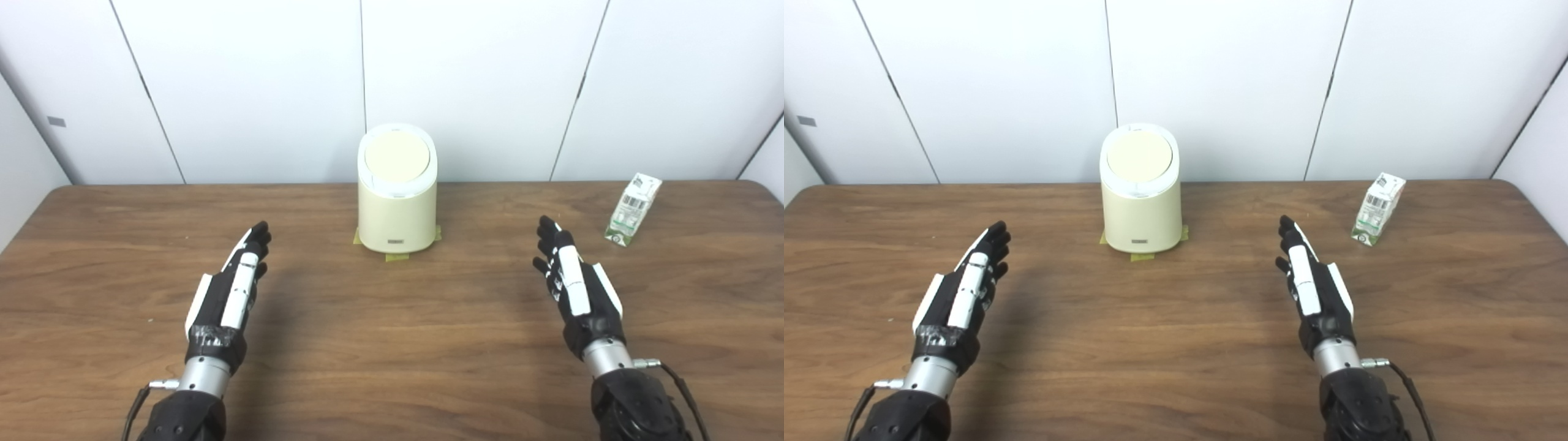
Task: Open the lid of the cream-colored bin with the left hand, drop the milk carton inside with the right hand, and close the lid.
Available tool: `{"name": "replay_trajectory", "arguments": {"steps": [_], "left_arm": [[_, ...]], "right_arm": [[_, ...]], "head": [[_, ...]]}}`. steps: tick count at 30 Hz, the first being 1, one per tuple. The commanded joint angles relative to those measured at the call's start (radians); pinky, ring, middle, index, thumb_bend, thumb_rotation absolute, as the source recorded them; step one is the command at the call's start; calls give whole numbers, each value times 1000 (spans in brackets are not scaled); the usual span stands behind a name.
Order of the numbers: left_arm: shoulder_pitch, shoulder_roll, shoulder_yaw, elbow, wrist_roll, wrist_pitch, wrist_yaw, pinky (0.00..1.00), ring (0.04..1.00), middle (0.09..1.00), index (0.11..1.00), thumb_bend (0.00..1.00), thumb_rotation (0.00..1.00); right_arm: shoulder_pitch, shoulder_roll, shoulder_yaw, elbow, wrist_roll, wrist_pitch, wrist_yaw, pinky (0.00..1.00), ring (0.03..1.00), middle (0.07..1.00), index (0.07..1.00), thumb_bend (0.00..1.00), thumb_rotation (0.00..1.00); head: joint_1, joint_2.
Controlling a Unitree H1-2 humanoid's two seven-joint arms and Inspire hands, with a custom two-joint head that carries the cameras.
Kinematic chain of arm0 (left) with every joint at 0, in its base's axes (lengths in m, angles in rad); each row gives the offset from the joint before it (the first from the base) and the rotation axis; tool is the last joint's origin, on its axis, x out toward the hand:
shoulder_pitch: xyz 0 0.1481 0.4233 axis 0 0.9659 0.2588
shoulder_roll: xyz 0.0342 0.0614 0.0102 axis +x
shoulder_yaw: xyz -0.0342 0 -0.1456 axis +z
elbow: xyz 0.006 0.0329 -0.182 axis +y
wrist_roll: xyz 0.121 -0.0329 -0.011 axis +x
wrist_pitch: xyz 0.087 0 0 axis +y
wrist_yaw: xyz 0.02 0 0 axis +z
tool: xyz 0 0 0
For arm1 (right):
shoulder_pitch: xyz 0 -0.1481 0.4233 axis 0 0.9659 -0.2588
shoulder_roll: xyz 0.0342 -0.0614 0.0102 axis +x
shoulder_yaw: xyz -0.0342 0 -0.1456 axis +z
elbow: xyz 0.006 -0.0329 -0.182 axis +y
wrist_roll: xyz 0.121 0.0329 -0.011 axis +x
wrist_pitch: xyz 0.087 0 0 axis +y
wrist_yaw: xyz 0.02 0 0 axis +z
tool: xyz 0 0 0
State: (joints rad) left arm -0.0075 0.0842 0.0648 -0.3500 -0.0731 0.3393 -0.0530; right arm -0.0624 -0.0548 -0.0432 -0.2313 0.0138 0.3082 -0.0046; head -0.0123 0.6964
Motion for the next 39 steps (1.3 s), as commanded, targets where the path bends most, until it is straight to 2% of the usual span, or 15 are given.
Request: {"name": "replay_trajectory", "arguments": {"steps": [1, 3, 5, 8, 11, 13, 17, 21, 25, 32, 35, 39], "left_arm": [[-23, 12, -3, -40, -1, -9, -6, 1000, 995, 971, 960, 356, 866], [-24, 18, -10, -46, 20, -9, -2, 1000, 993, 972, 978, 384, 833], [-26, 25, -20, -47, 48, -25, 3, 998, 983, 966, 995, 424, 836], [-35, 28, -31, -45, 92, -37, 18, 968, 971, 950, 998, 552, 840], [-57, 32, -45, -47, 134, -20, 23, 972, 959, 940, 985, 606, 790], [-74, 33, -57, -50, 162, -8, 23, 995, 960, 935, 980, 615, 741], [-143, 27, -85, -50, 218, 18, 24, 913, 919, 919, 954, 622, 593], [-216, 19, -96, -36, 236, 41, 21, 892, 907, 917, 945, 636, 471], [-335, 15, -102, 4, 241, 85, 13, 892, 902, 914, 932, 676, 373], [-522, 57, -147, 136, 309, 112, -3, 856, 890, 899, 918, 743, 358], [-565, 62, -159, 182, 325, 111, -2, 862, 895, 902, 922, 758, 354], [-629, 75, -193, 269, 370, 93, -1, 803, 877, 900, 918, 771, 341]], "right_arm": [[-31, 1, 1, -24, -1, -44, 1, 937, 978, 965, 949, 647, 1000], [-30, 0, -2, -21, 7, -49, 4, 947, 980, 968, 951, 652, 1000], [-26, 0, -6, -14, 12, -57, 4, 951, 979, 969, 953, 662, 1000], [-12, -2, -16, 3, 15, -77, 0, 937, 974, 967, 953, 673, 1000], [4, -8, -23, 19, 10, -98, -3, 924, 964, 959, 950, 656, 1000], [14, -10, -26, 23, 4, -104, -7, 897, 946, 946, 941, 664, 1000], [29, -21, -35, 60, 26, -148, 12, 896, 949, 953, 948, 662, 1000], [42, -29, -32, 76, 28, -175, 20, 895, 946, 952, 951, 645, 1000], [53, -30, -22, 78, 16, -181, 18, 889, 933, 940, 944, 660, 1000], [68, -32, -12, 92, 12, -221, 19, 863, 936, 944, 949, 655, 1000], [71, -32, -9, 98, 10, -233, 19, 855, 935, 944, 950, 651, 1000], [75, -34, -8, 103, 20, -236, 26, 868, 939, 950, 956, 643, 1000]], "head": [[-1, -2], [-1, -2], [-5, -36], [-1, -75], [5, -113], [7, -136], [15, -168], [21, -186], [24, -197], [26, -213], [28, -216], [25, -220]]}}
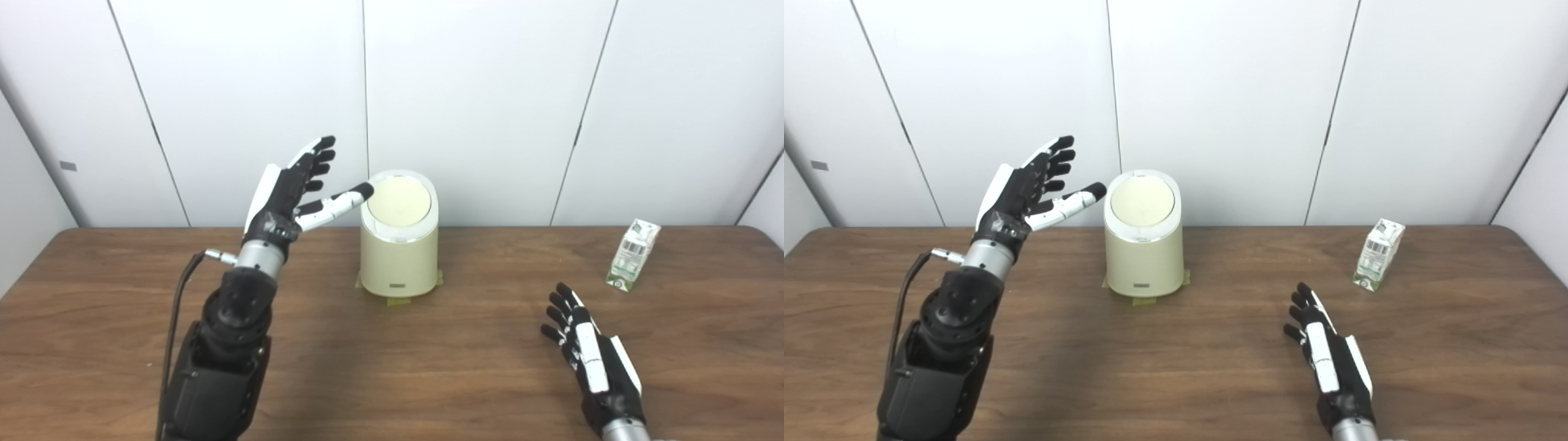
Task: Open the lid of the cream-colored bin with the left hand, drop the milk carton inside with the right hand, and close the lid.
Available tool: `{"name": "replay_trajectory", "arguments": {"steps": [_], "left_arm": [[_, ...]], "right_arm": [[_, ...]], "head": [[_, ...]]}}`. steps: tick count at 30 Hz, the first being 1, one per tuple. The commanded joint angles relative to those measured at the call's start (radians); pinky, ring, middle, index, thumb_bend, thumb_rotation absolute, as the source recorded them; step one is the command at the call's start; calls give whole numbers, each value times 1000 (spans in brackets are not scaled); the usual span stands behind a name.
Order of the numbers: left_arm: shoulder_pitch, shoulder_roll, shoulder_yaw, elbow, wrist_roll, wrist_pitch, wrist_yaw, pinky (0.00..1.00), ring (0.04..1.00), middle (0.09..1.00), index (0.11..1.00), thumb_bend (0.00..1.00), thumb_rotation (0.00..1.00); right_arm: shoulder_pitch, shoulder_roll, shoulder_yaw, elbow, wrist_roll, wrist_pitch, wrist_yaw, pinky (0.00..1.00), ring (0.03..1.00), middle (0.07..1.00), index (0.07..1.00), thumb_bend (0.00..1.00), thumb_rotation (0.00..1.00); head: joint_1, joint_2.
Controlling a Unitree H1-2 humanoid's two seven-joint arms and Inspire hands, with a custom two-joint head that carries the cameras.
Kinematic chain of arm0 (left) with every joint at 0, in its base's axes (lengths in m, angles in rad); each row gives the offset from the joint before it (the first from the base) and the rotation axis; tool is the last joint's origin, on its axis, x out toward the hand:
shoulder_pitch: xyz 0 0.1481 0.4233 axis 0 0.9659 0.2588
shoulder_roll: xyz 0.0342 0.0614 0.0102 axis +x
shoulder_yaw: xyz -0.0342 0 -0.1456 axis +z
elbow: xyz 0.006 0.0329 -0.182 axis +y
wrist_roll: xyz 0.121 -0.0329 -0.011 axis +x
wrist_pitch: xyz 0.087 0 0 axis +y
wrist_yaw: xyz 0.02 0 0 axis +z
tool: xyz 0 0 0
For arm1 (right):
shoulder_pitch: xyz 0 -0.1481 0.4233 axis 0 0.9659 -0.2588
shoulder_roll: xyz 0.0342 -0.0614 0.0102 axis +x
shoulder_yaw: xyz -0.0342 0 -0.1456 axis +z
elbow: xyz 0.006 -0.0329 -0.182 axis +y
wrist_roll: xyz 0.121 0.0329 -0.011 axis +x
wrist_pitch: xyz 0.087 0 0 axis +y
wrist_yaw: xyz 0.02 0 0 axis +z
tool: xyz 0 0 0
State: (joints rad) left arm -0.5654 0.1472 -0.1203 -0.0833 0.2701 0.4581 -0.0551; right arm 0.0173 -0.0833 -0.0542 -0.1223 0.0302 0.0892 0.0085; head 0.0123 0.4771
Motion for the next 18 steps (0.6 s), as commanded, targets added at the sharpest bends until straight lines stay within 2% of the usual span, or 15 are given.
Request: {"name": "replay_trajectory", "arguments": {"steps": [1, 4, 11, 18], "left_arm": [[-89, 15, -18, 34, 38, -36, 4, 796, 872, 897, 915, 773, 331], [-137, 20, -44, 123, 64, -70, 6, 764, 864, 895, 915, 791, 266], [-228, 20, -102, 308, 134, -110, 29, 729, 872, 905, 908, 827, 194], [-292, 7, -131, 449, 180, -133, 52, 702, 870, 901, 886, 879, 117]], "right_arm": [[-4, -7, 5, -4, 3, -19, 14, 870, 940, 951, 957, 642, 1000], [-1, -7, 6, -4, 1, -19, 13, 876, 941, 953, 960, 643, 1000], [2, -2, 11, -11, -4, -13, 10, 863, 928, 943, 956, 632, 1000], [8, 6, 17, -30, -2, 9, 10, 853, 925, 929, 952, 620, 1000]], "head": [[1, 0], [2, -3], [1, 1], [-1, 7]]}}
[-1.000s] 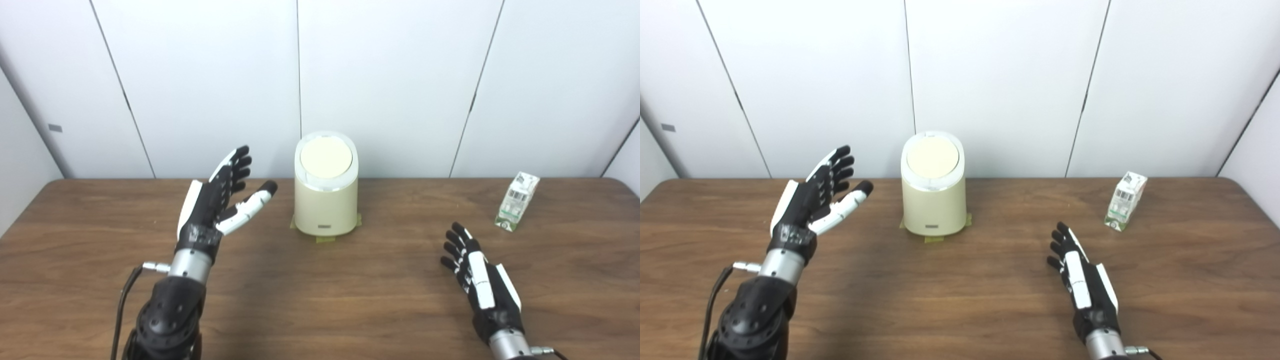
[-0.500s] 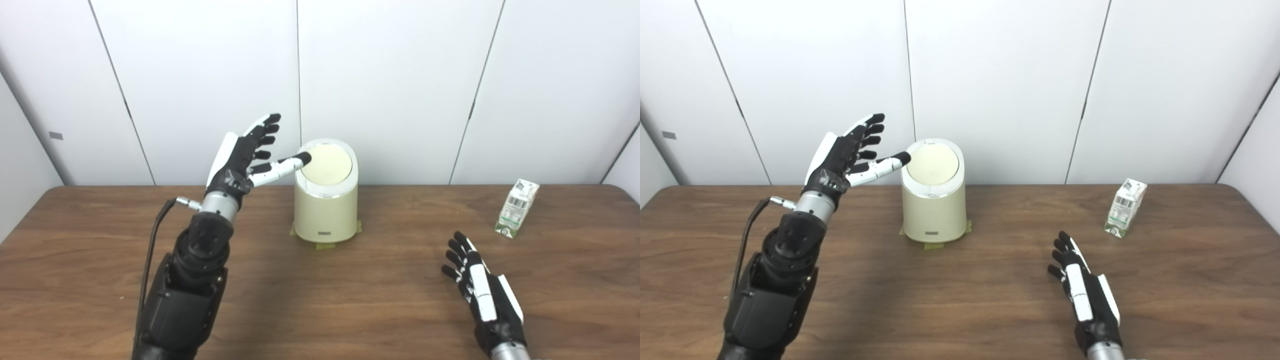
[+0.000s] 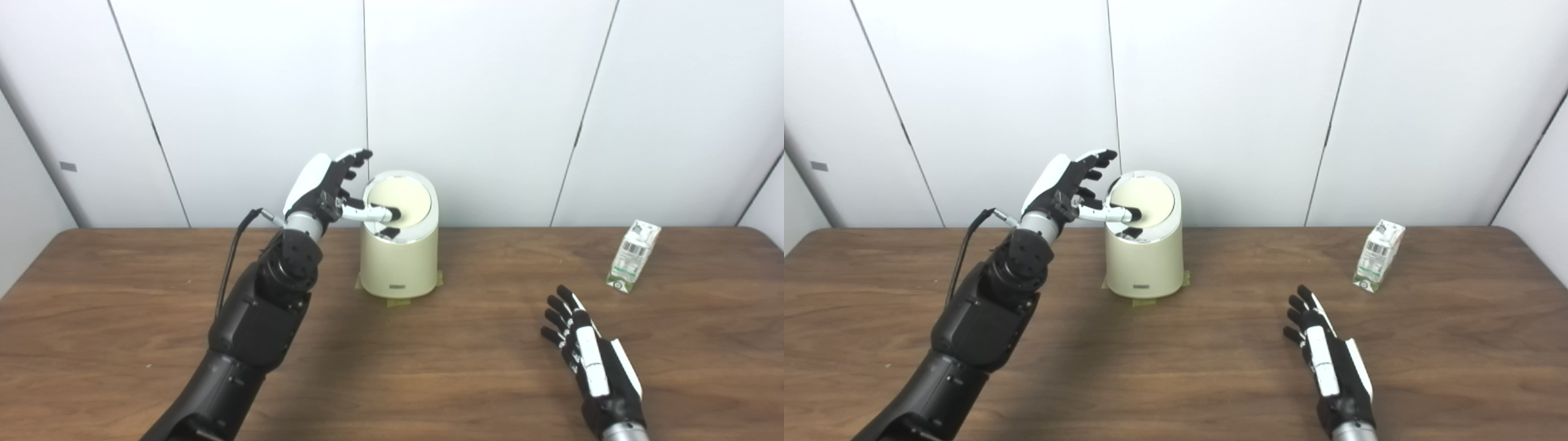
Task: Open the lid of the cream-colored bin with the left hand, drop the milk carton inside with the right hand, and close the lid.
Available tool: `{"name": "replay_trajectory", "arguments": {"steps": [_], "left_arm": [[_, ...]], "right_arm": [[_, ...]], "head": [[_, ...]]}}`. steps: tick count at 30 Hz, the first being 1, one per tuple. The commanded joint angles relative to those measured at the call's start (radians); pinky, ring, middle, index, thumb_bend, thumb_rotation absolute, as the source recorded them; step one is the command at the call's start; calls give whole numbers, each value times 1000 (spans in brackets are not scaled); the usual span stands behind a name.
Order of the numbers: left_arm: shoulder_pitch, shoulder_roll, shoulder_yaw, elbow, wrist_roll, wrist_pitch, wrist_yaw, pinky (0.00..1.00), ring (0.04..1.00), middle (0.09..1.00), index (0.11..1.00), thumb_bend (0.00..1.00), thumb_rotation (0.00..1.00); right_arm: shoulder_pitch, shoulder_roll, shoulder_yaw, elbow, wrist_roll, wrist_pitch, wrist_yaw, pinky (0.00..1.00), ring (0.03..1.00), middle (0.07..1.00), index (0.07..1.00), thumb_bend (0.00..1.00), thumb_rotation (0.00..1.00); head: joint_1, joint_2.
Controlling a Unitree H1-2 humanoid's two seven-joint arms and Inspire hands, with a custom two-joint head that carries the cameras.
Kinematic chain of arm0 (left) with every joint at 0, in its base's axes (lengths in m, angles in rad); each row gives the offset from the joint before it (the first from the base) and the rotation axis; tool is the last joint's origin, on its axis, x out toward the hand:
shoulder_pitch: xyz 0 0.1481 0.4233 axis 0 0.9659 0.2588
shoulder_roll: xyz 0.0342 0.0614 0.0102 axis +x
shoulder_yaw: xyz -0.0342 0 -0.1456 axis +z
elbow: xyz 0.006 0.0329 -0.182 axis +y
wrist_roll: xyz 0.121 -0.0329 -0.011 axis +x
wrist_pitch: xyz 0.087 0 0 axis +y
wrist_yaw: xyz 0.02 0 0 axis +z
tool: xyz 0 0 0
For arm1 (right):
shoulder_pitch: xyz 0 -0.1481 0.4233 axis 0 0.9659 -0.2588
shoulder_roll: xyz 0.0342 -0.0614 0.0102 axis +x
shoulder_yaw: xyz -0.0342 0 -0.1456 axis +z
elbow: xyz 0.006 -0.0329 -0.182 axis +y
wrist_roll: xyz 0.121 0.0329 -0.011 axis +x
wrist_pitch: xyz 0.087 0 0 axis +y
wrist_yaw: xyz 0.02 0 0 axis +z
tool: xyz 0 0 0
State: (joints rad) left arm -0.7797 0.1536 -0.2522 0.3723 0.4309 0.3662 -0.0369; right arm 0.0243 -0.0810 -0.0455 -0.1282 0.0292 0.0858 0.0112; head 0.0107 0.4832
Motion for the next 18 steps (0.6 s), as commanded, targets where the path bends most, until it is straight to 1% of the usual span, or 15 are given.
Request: {"name": "replay_trajectory", "arguments": {"steps": [1, 4, 8, 11, 14, 18], "left_arm": [[-85, -2, -4, 11, 26, -39, 33, 708, 873, 901, 887, 879, 115], [-96, -2, -17, 34, 44, -40, 33, 742, 887, 903, 894, 871, 102], [-104, 11, -47, 46, 88, -41, 37, 737, 882, 898, 897, 875, 75], [-107, 22, -66, 52, 114, -56, 37, 741, 888, 899, 896, 878, 61], [-109, 25, -68, 46, 125, -40, 31, 754, 892, 901, 901, 877, 46], [-116, 32, -73, 46, 144, -29, 27, 731, 870, 889, 899, 879, 23]], "right_arm": [[1, 5, 10, -24, -3, 11, 7, 852, 924, 927, 951, 620, 1000], [1, 6, 16, -27, -11, 10, 4, 844, 919, 924, 949, 613, 1000], [5, 8, 23, -43, -19, 24, -1, 832, 912, 921, 948, 618, 1000], [6, 10, 26, -54, -22, 37, -2, 833, 914, 922, 952, 623, 1000], [6, 12, 30, -59, -26, 41, -5, 827, 913, 920, 950, 621, 1000], [7, 10, 35, -65, -30, 46, -3, 830, 913, 923, 954, 617, 1000]], "head": [[-1, 4], [-4, 7], [-4, 12], [-5, 15], [-8, 17], [-7, 19]]}}
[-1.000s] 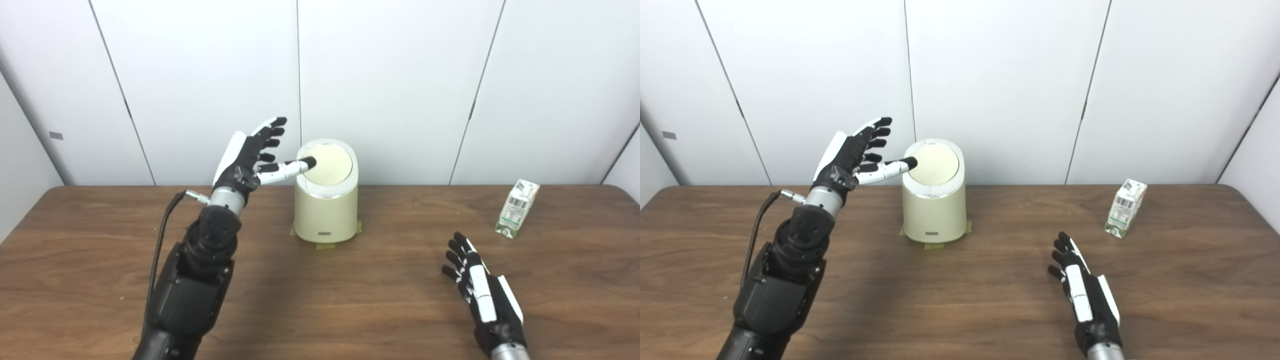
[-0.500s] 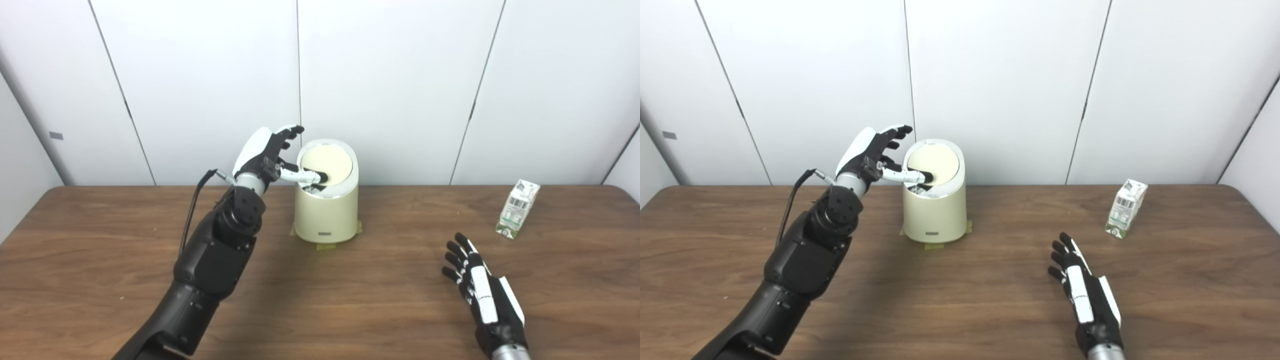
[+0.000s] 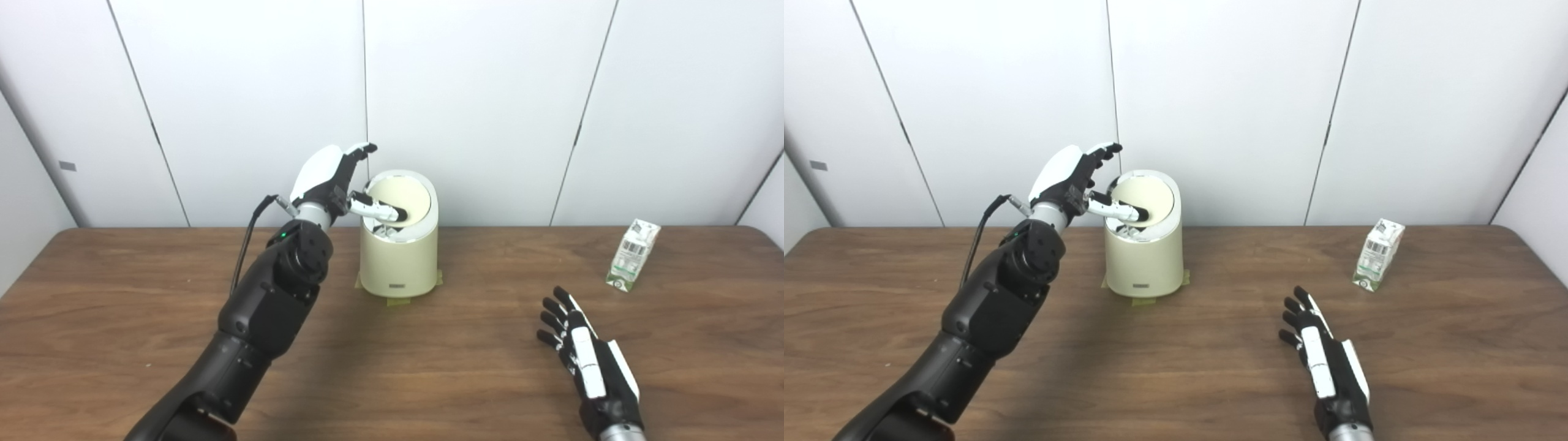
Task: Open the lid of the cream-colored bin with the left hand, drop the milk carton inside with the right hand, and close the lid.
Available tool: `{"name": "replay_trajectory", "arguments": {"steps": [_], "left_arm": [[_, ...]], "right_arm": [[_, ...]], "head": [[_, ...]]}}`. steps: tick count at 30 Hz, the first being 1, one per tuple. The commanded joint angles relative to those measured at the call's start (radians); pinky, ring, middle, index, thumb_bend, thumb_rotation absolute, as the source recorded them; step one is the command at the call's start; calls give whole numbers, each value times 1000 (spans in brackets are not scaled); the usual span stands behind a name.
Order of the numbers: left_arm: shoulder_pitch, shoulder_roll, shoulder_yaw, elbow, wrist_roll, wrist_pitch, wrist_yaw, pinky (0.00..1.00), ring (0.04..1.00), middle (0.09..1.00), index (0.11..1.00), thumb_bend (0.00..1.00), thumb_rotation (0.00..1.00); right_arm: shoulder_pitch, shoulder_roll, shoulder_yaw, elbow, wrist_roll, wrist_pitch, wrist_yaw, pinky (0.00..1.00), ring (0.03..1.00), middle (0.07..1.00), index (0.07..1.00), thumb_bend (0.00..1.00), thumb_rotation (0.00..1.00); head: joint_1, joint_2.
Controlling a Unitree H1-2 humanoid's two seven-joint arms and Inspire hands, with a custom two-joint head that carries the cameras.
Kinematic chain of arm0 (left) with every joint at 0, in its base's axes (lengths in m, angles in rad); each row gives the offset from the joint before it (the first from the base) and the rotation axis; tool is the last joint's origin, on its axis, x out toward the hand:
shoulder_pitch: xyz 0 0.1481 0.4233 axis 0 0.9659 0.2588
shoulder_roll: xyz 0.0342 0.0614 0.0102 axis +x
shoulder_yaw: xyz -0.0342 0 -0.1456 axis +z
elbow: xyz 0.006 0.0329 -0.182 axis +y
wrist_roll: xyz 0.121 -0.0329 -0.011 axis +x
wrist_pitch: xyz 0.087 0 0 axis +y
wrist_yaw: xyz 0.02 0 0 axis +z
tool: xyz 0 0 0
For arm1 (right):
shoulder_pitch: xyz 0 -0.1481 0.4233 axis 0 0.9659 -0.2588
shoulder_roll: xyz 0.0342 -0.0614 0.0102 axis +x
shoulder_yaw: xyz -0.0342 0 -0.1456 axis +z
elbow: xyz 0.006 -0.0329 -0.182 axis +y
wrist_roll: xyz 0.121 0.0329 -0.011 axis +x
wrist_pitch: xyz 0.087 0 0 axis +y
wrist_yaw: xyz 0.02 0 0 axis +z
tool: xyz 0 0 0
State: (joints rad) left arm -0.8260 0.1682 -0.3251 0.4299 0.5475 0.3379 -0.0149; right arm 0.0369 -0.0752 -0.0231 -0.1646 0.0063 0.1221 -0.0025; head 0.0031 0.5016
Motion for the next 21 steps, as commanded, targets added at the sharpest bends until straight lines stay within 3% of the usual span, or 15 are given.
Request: {"name": "replay_trajectory", "arguments": {"steps": [1, 9, 15, 21], "left_arm": [[-71, 22, -4, -11, 33, -2, 1, 726, 867, 887, 900, 880, 10], [-70, 70, -72, -16, 116, -29, -3, 708, 835, 883, 881, 930, 0], [-70, 93, -130, -5, 206, -25, -16, 749, 831, 881, 881, 952, 0], [-64, 96, -148, 1, 242, -31, -30, 779, 841, 884, 881, 963, 0]], "right_arm": [[-6, 5, 13, -28, -6, 9, 10, 833, 913, 925, 954, 617, 1000], [0, 15, 28, -55, -2, 32, 14, 816, 902, 928, 954, 615, 1000], [-2, 22, 29, -65, -3, 41, 10, 819, 908, 927, 964, 629, 1000], [-7, 18, 26, -61, -1, 36, 10, 817, 906, 929, 967, 631, 1000]], "head": [[-1, 1], [-2, 7], [-5, 6], [-1, 6]]}}
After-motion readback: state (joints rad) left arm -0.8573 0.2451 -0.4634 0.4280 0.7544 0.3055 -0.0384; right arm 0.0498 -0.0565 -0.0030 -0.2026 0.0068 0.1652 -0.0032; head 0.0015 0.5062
